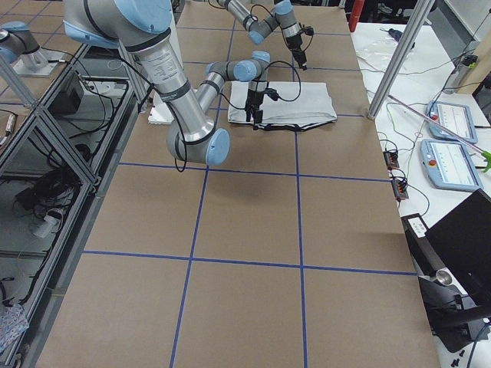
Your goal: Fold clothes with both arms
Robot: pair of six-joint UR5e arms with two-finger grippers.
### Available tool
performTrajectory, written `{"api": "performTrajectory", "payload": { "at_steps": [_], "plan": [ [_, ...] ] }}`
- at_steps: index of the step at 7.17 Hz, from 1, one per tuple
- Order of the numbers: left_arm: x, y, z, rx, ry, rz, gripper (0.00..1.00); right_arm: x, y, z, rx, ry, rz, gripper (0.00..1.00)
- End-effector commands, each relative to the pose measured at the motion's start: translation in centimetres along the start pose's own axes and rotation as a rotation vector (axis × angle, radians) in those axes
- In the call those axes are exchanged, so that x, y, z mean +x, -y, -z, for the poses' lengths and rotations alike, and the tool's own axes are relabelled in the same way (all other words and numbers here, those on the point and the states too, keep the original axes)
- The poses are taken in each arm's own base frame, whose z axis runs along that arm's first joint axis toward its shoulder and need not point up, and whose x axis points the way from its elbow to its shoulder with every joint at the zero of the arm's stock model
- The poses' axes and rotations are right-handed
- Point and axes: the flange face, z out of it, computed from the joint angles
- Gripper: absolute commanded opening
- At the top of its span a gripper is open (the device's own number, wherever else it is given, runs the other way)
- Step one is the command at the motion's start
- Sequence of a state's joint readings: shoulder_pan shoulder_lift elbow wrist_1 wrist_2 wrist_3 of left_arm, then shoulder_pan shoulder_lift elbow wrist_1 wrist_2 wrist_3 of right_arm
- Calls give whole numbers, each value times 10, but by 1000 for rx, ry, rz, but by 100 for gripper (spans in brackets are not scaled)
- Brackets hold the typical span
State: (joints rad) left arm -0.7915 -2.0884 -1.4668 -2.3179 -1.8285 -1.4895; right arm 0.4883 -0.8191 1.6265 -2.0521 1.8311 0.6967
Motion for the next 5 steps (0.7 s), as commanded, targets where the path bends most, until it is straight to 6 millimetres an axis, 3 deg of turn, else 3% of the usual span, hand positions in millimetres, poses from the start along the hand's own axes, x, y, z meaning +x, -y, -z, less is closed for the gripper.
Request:
{"api": "performTrajectory", "payload": {
  "at_steps": [1, 2, 3, 5],
  "plan": [
    [2, 0, 1, 0, -3, 1, 62, -11, 60, 33, 65, 39, -36, 100],
    [1, -1, 2, 0, -3, 1, 62, -9, 96, 21, 107, 82, -50, 100],
    [-6, -1, 3, 0, 2, 2, 62, -9, 128, 30, 99, 87, -83, 100],
    [-1, -3, 10, 1, -9, -1, 62, 7, 173, 18, 151, 108, -127, 100]
  ]
}}
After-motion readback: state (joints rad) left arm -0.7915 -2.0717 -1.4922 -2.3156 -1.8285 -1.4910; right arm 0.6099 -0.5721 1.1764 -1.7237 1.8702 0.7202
